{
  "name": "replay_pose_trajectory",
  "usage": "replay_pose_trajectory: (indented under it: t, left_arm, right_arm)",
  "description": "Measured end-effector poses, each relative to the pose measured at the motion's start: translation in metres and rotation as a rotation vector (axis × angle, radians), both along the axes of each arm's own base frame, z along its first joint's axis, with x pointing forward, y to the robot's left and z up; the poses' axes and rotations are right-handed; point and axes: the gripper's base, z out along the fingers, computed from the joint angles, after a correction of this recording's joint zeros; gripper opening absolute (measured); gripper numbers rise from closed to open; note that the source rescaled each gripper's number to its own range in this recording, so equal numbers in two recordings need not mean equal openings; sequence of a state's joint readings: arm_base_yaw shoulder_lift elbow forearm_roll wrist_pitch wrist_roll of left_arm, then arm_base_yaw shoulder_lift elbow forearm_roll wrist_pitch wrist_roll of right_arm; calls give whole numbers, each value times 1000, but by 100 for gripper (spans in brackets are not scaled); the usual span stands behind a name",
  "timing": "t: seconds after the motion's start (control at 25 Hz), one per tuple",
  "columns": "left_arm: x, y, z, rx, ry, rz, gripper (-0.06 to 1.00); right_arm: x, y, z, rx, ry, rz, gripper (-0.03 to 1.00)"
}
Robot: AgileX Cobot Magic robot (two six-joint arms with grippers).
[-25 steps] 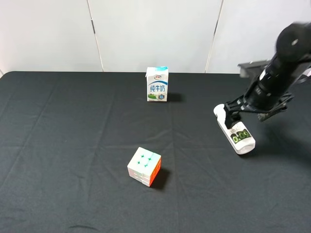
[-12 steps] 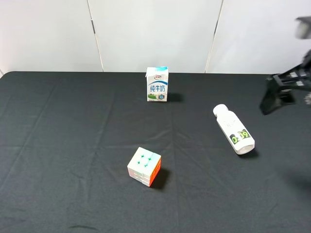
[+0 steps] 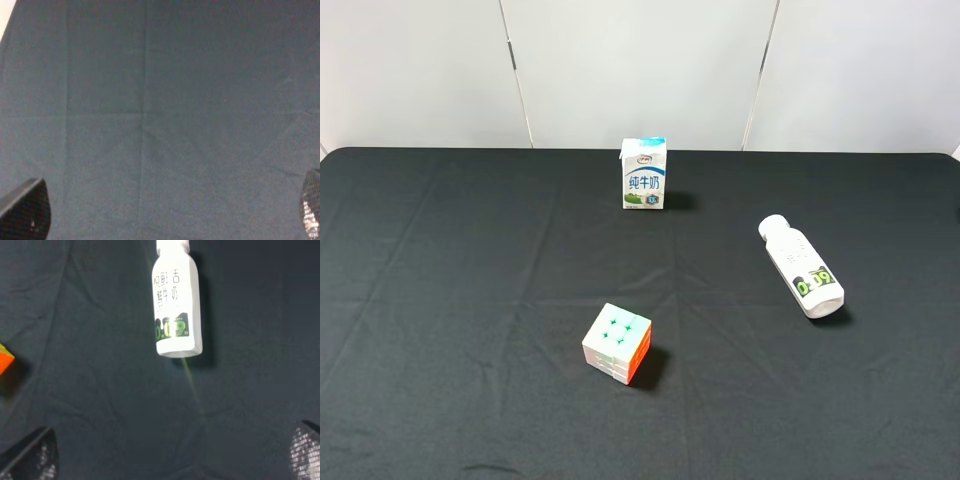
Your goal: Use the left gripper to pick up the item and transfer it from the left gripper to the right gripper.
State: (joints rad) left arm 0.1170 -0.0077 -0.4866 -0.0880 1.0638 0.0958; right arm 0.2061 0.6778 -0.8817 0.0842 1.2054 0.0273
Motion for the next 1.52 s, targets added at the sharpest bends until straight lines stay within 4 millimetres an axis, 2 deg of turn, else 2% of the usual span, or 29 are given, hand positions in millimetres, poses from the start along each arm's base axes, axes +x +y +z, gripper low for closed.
replay_pose_trajectory:
  t: [0.04, 0.08, 0.24, 0.48, 0.72, 1.28, 1.52]
  left_arm:
    - [0, 0, 0, 0, 0, 0, 100]
    - [0, 0, 0, 0, 0, 0, 100]
    - [0, 0, 0, 0, 0, 0, 100]
    - [0, 0, 0, 0, 0, 0, 100]
    - [0, 0, 0, 0, 0, 0, 100]
    - [0, 0, 0, 0, 0, 0, 100]
    - [0, 0, 0, 0, 0, 0, 100]
  right_arm:
    - [-10, -2, -4, 4, -18, 0, 100]
    - [-10, -2, -4, 4, -18, 0, 100]
    - [-43, -10, -23, 4, -88, -5, 100]
    - [-73, -17, -55, 29, -227, -12, 100]
    - [-78, -19, -72, 53, -345, -21, 100]
    - [-78, -20, -72, 51, -372, -29, 100]
    - [-83, -22, -72, 37, -416, -140, 100]
